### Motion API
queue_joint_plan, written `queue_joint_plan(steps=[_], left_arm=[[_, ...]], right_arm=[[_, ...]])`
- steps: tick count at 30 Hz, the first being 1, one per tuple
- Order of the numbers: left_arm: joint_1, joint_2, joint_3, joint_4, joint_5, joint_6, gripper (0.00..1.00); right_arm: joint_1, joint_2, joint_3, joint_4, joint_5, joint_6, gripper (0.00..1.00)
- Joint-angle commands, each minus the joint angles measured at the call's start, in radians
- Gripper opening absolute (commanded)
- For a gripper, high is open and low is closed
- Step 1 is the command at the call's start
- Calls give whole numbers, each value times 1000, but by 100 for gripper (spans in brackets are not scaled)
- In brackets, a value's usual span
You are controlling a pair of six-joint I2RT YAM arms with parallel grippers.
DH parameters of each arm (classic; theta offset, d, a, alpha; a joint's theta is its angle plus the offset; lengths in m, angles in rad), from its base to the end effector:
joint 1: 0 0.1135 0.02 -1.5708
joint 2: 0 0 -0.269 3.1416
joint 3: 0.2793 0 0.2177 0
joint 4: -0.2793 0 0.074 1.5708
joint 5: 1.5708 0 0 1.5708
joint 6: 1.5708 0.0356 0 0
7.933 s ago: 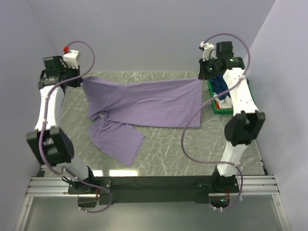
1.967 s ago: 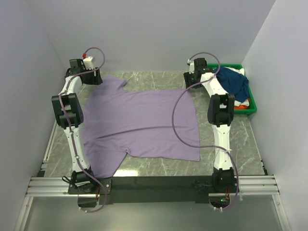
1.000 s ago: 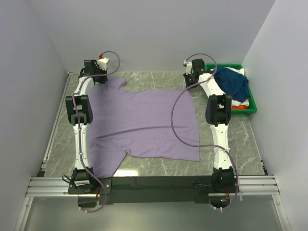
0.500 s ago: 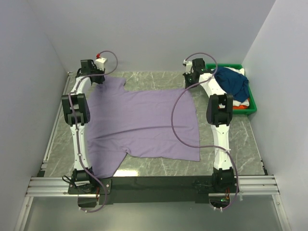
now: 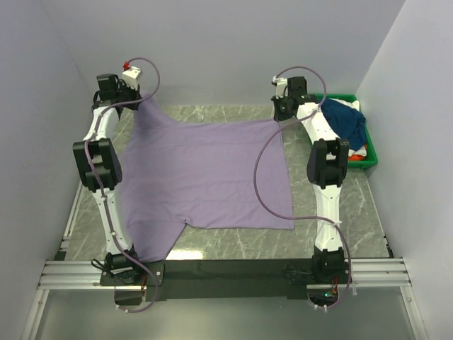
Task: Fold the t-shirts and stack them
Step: Flatten the tshirt out, then fold the tshirt
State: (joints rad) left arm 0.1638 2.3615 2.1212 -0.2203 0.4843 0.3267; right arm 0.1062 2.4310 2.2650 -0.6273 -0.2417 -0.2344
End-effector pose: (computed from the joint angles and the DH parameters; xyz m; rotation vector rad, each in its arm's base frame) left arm 0.5190 0.0690 0.2643 0.4579 1.9255 -0.1742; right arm 0.5125 0.0632 0.2362 -0.5119 2.2892 0.2225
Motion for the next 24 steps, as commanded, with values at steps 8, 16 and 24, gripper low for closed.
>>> queue_joint_plan(steps=[8, 16, 24], left_arm=[[83, -267, -274, 67, 181, 21, 0], [129, -502, -556, 7, 247, 144, 0], [164, -738, -861, -91, 258, 297, 0]], right_arm=[[-28, -179, -97, -5, -96, -72, 0], [-30, -283, -249, -35, -152, -132, 0], [-33, -328, -370, -46, -148, -197, 0]])
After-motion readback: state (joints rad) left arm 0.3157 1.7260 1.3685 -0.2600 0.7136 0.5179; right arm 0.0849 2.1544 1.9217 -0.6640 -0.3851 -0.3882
